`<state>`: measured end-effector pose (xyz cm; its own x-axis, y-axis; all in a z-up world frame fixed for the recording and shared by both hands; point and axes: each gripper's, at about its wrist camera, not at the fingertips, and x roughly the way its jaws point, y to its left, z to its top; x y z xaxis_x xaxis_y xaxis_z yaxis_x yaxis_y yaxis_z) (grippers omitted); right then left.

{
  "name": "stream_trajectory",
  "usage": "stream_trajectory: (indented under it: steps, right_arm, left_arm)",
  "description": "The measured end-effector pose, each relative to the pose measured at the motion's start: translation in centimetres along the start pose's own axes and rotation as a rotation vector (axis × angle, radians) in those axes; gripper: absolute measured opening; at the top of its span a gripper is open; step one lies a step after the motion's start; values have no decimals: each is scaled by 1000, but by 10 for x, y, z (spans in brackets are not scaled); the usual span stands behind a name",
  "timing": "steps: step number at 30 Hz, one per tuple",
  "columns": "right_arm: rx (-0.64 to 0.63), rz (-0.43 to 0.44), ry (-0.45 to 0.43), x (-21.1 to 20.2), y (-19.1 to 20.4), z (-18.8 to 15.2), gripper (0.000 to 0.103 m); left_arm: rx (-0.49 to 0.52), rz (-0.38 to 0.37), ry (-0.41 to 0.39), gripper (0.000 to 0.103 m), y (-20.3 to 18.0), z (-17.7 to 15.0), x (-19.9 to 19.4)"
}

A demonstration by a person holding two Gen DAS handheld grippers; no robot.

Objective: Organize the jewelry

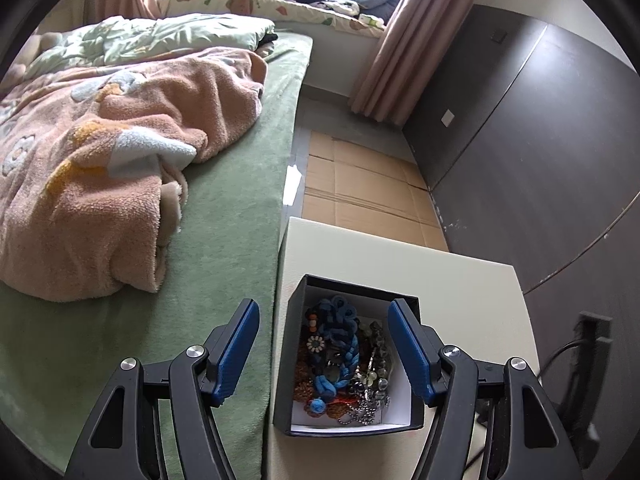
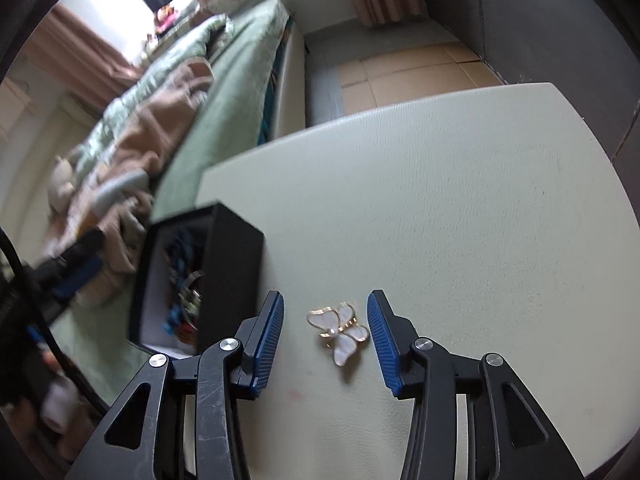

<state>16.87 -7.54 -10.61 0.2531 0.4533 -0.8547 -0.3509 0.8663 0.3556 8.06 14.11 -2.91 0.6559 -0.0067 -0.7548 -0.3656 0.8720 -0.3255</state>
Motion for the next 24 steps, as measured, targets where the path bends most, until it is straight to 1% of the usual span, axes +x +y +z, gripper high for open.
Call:
stream_trajectory:
  steps: [2, 6, 10, 11, 12, 13, 16, 18, 24]
  right_arm:
    - [-28, -27, 20, 6, 2, -4, 44]
    - [-112, -110, 51, 20, 14, -13, 44]
    - [-202, -180, 49, 24, 27, -21, 44]
    - [-224, -203, 49, 25, 29, -23, 39]
    - [-242, -233, 44, 25, 31, -24, 26]
    - [-247, -260, 40, 24, 30, -25, 23]
    - [-208, -214, 41, 19, 24, -22, 20]
    - [-185, -182, 28, 14, 19, -21, 14]
    - [-110, -109, -8, 1, 10, -11, 14]
  left_arm:
    - [0, -1, -1, 68, 2, 0, -2]
    - [-4, -4, -3, 68, 4, 0, -4]
    - [-9, -7, -7, 68, 7, 1, -7]
    - [-11, -7, -9, 68, 8, 1, -7]
    - [-13, -8, -10, 68, 8, 1, -8]
    - [-14, -9, -10, 68, 8, 1, -8]
    - [-17, -8, -9, 68, 9, 1, -8]
    - [-22, -10, -8, 68, 9, 1, -8]
    - [-20, -13, -8, 68, 9, 3, -7]
